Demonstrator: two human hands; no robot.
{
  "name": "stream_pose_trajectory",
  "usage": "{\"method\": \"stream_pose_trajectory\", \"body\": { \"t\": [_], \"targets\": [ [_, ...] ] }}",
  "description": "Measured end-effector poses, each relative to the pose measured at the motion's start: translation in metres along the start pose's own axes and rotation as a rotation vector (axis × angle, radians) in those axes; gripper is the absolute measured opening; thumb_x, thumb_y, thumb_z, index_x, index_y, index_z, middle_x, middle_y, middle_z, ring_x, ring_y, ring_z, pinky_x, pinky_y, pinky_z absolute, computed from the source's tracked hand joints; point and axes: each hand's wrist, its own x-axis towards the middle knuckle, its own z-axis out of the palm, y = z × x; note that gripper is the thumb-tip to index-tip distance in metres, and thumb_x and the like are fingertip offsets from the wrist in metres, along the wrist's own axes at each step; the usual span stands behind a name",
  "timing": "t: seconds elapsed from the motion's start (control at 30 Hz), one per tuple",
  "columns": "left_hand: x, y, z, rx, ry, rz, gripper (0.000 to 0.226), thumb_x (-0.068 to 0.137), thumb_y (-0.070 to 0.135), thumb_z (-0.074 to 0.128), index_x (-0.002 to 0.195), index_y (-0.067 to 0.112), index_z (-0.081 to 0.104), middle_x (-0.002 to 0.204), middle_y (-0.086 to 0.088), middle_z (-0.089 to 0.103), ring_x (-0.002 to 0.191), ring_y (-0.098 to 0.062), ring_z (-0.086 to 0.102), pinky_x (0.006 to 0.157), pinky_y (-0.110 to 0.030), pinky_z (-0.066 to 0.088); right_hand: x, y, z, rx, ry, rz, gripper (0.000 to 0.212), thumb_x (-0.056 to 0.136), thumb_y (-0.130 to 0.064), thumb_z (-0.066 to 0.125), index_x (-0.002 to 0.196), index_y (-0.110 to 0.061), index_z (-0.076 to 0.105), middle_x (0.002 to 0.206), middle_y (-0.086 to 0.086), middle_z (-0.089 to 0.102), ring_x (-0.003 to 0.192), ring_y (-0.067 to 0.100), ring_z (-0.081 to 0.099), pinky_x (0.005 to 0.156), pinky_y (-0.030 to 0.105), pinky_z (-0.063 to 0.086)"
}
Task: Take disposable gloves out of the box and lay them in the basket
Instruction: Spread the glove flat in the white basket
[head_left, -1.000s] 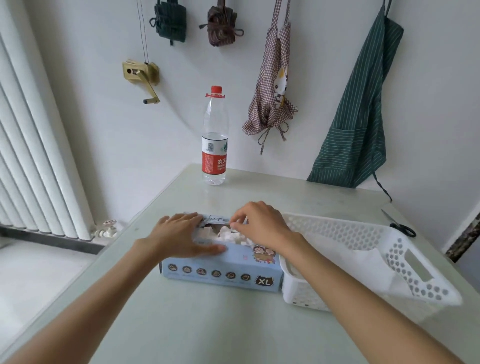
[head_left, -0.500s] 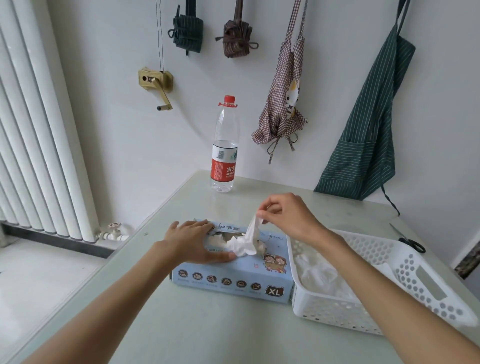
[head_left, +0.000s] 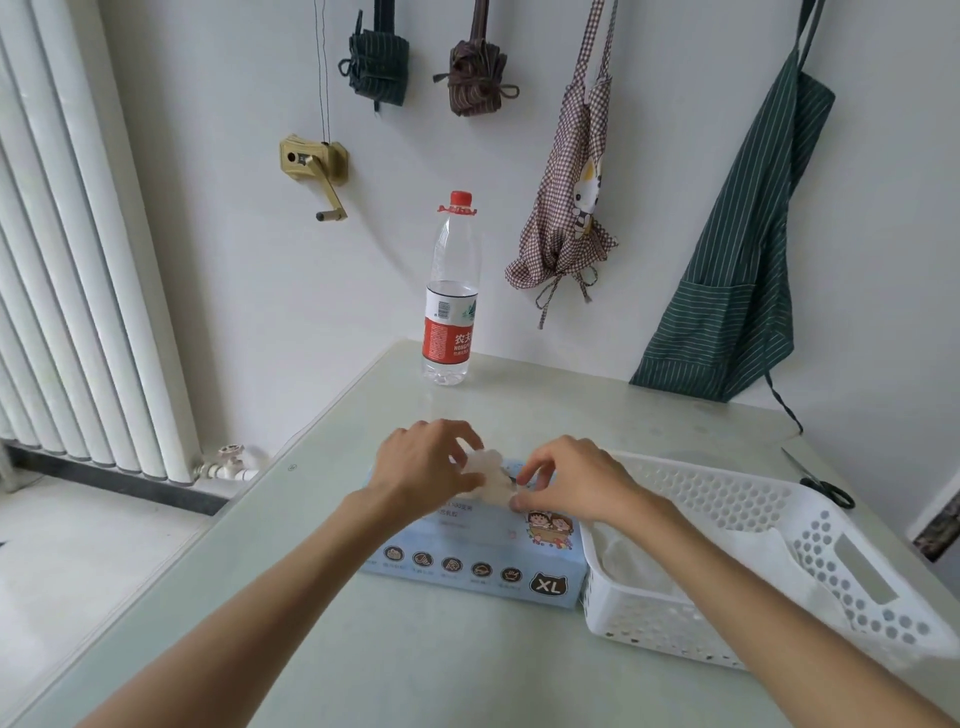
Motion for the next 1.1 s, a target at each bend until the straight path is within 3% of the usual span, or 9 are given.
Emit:
{"method": "stream_pose_trajectory", "body": {
  "t": [0.2, 0.4, 0.5, 0.6, 0.67, 0.77, 0.9, 1.03, 1.1],
  "targets": [
    [0.0, -0.029, -0.002, 0.275, -0.031, -0.156, 0.075, 0.077, 0.063, 0.062, 0.141, 0.032, 0.039, 0.145, 0.006, 0.044, 0.13, -0.019, 0.04, 0.105, -0.036, 0.033, -0.001, 0.004, 0.001, -0.054, 0.139, -0.13, 0.013, 0.088, -0.029, 0.067, 0.096, -0.02, 0.074, 0.095, -0.006, 0.071, 0.078, 0.009, 0.061, 0.069, 0.025, 0.045],
    [0.0, -0.033, 0.002, 0.111, -0.141, -0.298, 0.074, 0.076, 0.059, 0.063, 0.14, 0.027, 0.042, 0.139, 0.006, 0.048, 0.121, -0.019, 0.05, 0.091, -0.032, 0.042, -0.001, -0.01, -0.023, 0.417, 0.306, -0.181, 0.009, 0.09, -0.021, 0.064, 0.088, -0.013, 0.067, 0.08, -0.007, 0.067, 0.07, 0.009, 0.068, 0.065, 0.021, 0.049],
    [-0.001, -0.033, 0.005, 0.114, -0.146, -0.315, 0.078, 0.074, 0.063, 0.062, 0.14, 0.028, 0.042, 0.141, 0.005, 0.043, 0.124, -0.02, 0.045, 0.097, -0.034, 0.04, -0.004, -0.018, -0.03, 0.435, 0.134, -0.238, 0.007, 0.092, -0.017, 0.062, 0.09, -0.011, 0.065, 0.079, -0.001, 0.068, 0.066, 0.01, 0.067, 0.061, 0.02, 0.052],
    [-0.002, -0.033, 0.006, 0.124, -0.147, -0.333, 0.078, 0.076, 0.067, 0.057, 0.141, 0.027, 0.042, 0.143, 0.005, 0.041, 0.126, -0.024, 0.041, 0.099, -0.035, 0.037, -0.001, -0.024, -0.038, 0.518, 0.321, -0.24, 0.008, 0.091, -0.015, 0.063, 0.083, -0.016, 0.063, 0.075, -0.003, 0.068, 0.061, 0.009, 0.065, 0.057, 0.02, 0.05],
    [0.0, -0.031, 0.002, 0.143, -0.177, -0.323, 0.072, 0.081, 0.069, 0.048, 0.14, 0.027, 0.044, 0.144, 0.003, 0.041, 0.127, -0.026, 0.04, 0.099, -0.035, 0.036, 0.001, -0.027, -0.042, 0.438, 0.232, -0.205, 0.005, 0.091, -0.019, 0.063, 0.087, -0.016, 0.065, 0.077, -0.003, 0.07, 0.062, 0.009, 0.066, 0.057, 0.018, 0.048],
    [-0.002, -0.027, -0.006, 0.135, -0.202, -0.262, 0.071, 0.086, 0.072, 0.034, 0.142, 0.028, 0.041, 0.152, -0.001, 0.033, 0.136, -0.028, 0.031, 0.107, -0.042, 0.029, 0.001, -0.023, -0.041, 0.283, -0.088, -0.108, 0.024, 0.093, -0.027, 0.06, 0.112, -0.013, 0.065, 0.103, 0.003, 0.07, 0.077, 0.012, 0.068, 0.066, 0.024, 0.055],
    [-0.016, -0.026, -0.009, 0.24, -0.233, -0.136, 0.092, 0.071, 0.085, 0.043, 0.145, 0.03, 0.035, 0.153, 0.002, 0.03, 0.137, -0.021, 0.031, 0.107, -0.038, 0.027, -0.004, -0.011, -0.023, -0.095, -0.122, 0.035, 0.068, 0.081, -0.046, 0.07, 0.137, -0.017, 0.044, 0.135, 0.0, 0.047, 0.119, 0.02, 0.052, 0.096, 0.033, 0.045],
    [-0.02, -0.029, -0.006, 0.248, -0.232, -0.153, 0.091, 0.066, 0.087, 0.045, 0.137, 0.029, 0.046, 0.144, 0.007, 0.042, 0.125, -0.017, 0.039, 0.097, -0.034, 0.033, -0.004, -0.004, 0.001, -0.028, 0.15, -0.06, 0.013, 0.083, -0.029, 0.07, 0.089, -0.018, 0.073, 0.091, -0.001, 0.072, 0.084, 0.019, 0.067, 0.077, 0.035, 0.055],
    [-0.019, -0.028, -0.005, 0.247, -0.228, -0.163, 0.093, 0.063, 0.088, 0.046, 0.135, 0.029, 0.048, 0.141, 0.007, 0.044, 0.124, -0.017, 0.039, 0.096, -0.033, 0.032, -0.002, -0.003, -0.01, 0.15, 0.245, -0.045, 0.015, 0.084, -0.03, 0.071, 0.088, -0.017, 0.075, 0.086, -0.003, 0.073, 0.08, 0.013, 0.067, 0.079, 0.031, 0.055]
  ]
}}
